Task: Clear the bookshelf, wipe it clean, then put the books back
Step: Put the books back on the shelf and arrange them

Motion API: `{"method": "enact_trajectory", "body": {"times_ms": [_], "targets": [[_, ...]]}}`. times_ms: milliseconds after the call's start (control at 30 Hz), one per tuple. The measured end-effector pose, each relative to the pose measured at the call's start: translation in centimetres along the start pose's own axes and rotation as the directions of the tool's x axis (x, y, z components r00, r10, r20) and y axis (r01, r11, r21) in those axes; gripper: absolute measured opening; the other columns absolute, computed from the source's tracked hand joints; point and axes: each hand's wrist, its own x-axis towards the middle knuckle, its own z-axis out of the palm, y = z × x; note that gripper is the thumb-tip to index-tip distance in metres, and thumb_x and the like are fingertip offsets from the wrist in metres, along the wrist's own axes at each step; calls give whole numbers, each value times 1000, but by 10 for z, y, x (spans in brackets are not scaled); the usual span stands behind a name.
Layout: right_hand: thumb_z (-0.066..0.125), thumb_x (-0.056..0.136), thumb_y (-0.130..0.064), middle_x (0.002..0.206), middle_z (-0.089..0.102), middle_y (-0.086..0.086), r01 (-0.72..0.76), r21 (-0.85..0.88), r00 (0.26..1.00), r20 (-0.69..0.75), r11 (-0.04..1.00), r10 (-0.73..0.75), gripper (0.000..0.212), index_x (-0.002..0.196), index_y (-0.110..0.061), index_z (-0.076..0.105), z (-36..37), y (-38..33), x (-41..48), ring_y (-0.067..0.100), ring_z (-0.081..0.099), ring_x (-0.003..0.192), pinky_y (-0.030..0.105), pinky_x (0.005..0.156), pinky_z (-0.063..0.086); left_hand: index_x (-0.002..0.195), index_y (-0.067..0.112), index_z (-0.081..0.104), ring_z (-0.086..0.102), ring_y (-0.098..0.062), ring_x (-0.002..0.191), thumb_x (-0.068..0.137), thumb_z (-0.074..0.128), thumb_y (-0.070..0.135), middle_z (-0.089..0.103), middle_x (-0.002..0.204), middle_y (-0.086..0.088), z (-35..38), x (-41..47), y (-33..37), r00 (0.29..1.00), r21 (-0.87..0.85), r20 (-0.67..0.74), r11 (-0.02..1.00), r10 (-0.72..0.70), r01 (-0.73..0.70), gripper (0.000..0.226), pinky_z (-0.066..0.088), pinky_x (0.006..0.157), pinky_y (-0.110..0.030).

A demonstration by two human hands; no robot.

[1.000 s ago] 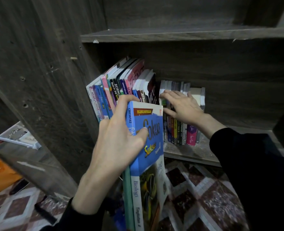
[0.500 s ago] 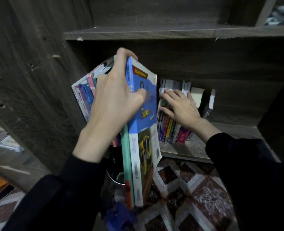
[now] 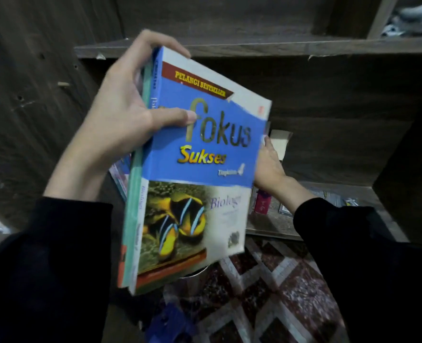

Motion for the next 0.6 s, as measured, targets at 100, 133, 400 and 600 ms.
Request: {"method": "enact_trajectory", "body": {"times_ms": [100,133,400,600], "targets": [[38,101,-3,146,39,22,-309,70,924,260,949,281,42,142,6,32,1,10,-15,26,47,120,18,85,39,108,21,47,64,-9,90,63,80,11,57,97,9,-5,-2,4,997,-87,79,996,-9,16,57,57,72,-26],[35,102,-3,142,43,23,-366,106,891,325,925,316,37,137,8,38,3,15,-21,23,49,107,15,71,41,108,21,47,65,-8,90,63,80,12,58,96,10,-5,-3,4,995,-103,93,994,-22,32,56,57,70,-26],[56,93,-20,138,51,16,162,-82,982,-88,983,-169,45,137,-16,48,-10,-4,-2,31,45,125,56,106,30,103,26,50,67,-8,85,61,81,5,62,90,12,-9,-7,-21,988,-111,-19,982,-155,152,56,56,66,-25],[55,93,-39,141,48,2,201,-224,969,-96,954,-227,47,135,-18,47,-2,16,1,31,46,124,62,102,33,98,30,49,65,0,82,66,80,-2,59,91,12,-19,-6,-31,976,-26,-144,986,-166,164,55,54,65,-16]]}}
